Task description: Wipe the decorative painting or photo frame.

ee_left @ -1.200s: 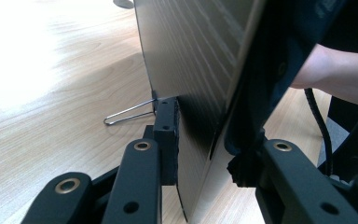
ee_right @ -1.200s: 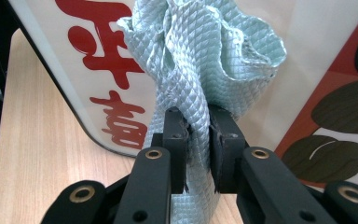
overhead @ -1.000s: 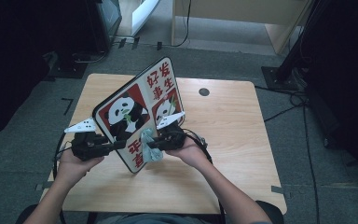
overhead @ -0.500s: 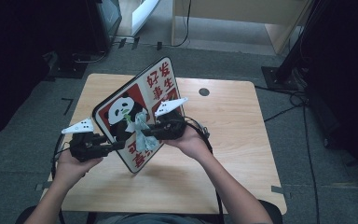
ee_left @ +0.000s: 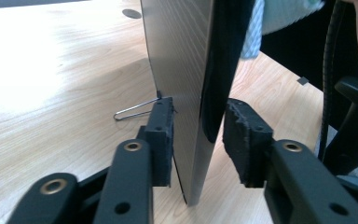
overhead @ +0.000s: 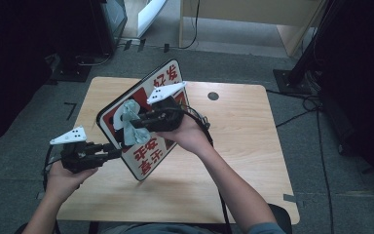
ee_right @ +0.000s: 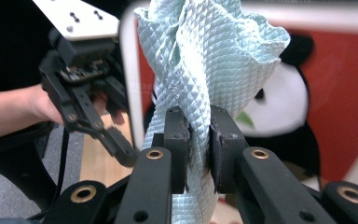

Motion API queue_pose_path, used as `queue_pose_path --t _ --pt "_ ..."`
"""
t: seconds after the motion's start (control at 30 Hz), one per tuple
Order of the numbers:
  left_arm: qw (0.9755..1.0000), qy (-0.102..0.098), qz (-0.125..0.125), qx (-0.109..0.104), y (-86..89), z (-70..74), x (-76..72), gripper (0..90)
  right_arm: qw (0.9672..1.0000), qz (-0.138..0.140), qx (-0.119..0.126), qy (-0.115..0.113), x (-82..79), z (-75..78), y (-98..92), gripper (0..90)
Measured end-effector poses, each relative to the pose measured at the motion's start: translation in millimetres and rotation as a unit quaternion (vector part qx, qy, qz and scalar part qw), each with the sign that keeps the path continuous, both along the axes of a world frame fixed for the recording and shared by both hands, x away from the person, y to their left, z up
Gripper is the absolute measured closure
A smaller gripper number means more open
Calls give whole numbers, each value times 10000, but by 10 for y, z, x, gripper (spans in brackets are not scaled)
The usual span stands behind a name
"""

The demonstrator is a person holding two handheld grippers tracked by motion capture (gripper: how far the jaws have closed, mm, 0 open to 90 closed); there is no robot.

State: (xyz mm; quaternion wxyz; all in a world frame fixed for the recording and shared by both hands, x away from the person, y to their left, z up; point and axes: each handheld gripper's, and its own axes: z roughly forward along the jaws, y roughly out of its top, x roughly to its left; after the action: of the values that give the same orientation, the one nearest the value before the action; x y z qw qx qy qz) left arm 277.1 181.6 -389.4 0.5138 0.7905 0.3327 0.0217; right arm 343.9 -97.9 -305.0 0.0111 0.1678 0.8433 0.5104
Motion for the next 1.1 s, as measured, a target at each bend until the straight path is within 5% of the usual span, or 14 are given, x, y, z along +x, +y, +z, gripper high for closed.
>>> queue_pose_path --t 0.33,0.57,1.1 --pt "9997 -10 240 -100 212 36 -85 703 9992 357 -42 -167 -53 268 285 792" --pt "9985 139 518 -123 265 2 26 743 9985 492 -35 -241 -74 346 393 789" --pt "9998 9 184 -105 99 9 151 743 9991 379 -109 -147 -55 267 414 790"
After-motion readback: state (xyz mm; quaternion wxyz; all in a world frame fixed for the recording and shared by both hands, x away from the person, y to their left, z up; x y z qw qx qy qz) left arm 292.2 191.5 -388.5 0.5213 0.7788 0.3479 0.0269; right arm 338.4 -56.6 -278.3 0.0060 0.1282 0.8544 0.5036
